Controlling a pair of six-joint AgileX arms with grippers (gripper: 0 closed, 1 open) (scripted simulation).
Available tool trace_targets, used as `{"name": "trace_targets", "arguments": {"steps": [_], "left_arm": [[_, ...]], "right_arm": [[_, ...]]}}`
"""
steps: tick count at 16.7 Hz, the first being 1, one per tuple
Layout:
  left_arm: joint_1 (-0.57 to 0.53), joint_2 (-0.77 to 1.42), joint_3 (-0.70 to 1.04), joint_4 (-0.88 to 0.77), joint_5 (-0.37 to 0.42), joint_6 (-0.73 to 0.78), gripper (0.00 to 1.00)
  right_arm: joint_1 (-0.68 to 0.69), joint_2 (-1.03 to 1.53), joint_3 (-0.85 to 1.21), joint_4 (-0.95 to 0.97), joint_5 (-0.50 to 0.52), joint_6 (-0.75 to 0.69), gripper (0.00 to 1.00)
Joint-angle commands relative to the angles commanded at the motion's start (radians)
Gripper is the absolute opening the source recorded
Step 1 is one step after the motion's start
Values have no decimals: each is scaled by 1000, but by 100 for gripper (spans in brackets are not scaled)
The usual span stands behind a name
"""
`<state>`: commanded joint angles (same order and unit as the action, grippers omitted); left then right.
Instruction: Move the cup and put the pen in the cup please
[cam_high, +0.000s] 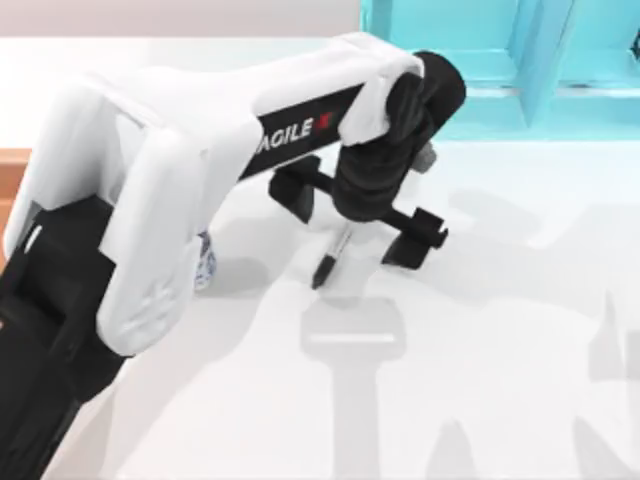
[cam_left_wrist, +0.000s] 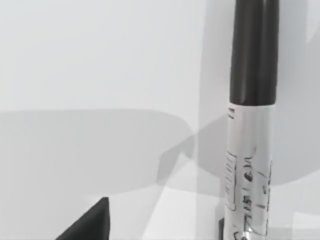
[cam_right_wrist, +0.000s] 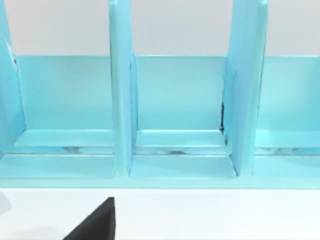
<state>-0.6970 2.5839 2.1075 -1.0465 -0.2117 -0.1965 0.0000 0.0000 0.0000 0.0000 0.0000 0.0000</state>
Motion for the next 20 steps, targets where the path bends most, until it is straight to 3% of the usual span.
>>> {"name": "trace_targets", "arguments": {"steps": [2, 15, 20], "left_arm": [[0, 0, 0, 0, 0, 0, 100], [0, 0, 0, 0, 0, 0, 2], [0, 0, 0, 0, 0, 0, 0]], "right_arm": [[0, 0, 0, 0, 0, 0, 100], [0, 0, 0, 0, 0, 0, 100], [0, 0, 0, 0, 0, 0, 100]]}}
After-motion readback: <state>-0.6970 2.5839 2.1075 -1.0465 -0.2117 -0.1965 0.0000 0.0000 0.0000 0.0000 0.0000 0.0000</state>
